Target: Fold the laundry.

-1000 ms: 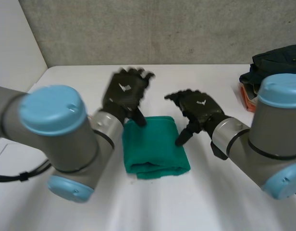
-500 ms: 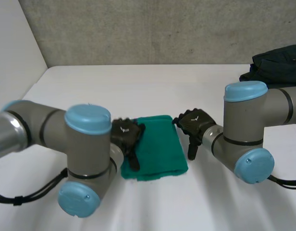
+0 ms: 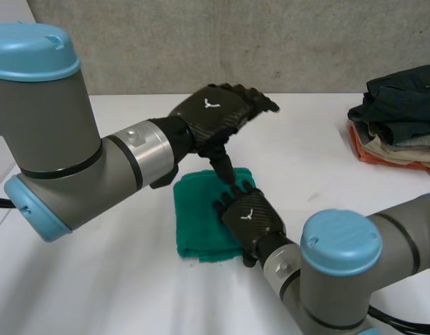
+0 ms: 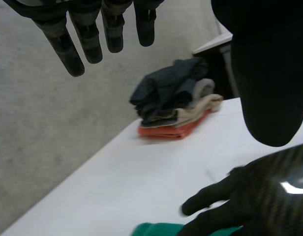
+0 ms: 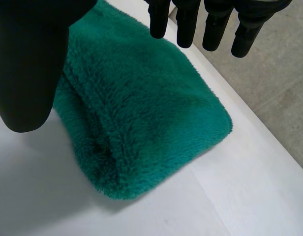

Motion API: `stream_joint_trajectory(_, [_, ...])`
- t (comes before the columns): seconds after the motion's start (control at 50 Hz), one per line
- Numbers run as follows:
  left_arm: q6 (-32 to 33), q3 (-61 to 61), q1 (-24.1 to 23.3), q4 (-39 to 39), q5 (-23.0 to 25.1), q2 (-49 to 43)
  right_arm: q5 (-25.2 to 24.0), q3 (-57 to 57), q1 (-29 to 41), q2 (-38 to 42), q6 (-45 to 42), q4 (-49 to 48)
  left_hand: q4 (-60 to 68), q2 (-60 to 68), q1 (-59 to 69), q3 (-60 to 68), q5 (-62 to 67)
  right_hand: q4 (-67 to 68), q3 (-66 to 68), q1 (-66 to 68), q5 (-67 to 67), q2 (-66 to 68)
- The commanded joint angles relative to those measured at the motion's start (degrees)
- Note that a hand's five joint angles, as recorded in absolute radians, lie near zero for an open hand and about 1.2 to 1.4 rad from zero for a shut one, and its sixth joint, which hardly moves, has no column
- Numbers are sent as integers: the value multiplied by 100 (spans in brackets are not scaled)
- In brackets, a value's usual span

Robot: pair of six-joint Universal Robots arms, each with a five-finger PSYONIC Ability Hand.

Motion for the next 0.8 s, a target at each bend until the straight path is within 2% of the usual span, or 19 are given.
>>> stream_joint_trajectory(0.02, [29, -11, -78, -182, 112, -42, -4, -211, 15, 508, -74, -619, -42, -74, 31, -92, -159, -209, -186, -257, -241, -217])
stream_joint_trajectory(0.16, [20, 7, -86, -164, 112, -33, -4, -597, 6, 948, -249, -874, -42, -74, 31, -92, -159, 571, 594, 523, 538, 563])
stream_joint_trajectory(0.36, [-6, 51, -95, -94, 112, -33, -39, -888, 6, 1053, -303, -918, -42, -74, 31, -92, -159, 2204, 2226, 2156, 2171, 2195])
stream_joint_trajectory(0.38, [-7, 51, -95, -76, 112, -33, -48, -914, 6, 1080, -303, -918, -42, -74, 31, -92, -159, 2522, 2545, 2474, 2489, 2513])
stream_joint_trajectory(0.48, [-24, 59, -95, -15, 112, -42, -232, -1011, -3, 1159, -268, -962, -42, -74, 31, -92, -159, 6781, 6804, 6733, 6748, 6773])
stream_joint_trajectory(0.62, [-42, 209, -86, 29, 103, -16, -373, -1143, -170, 948, -224, -1226, -42, -74, 31, -92, -159, 6791, 6814, 6743, 6759, 6783])
stream_joint_trajectory(0.8, [-59, 753, -60, 64, 24, 2, -356, -2293, -758, 746, -197, -1208, -42, -74, 31, -92, -159, 6791, 6814, 6743, 6759, 6783])
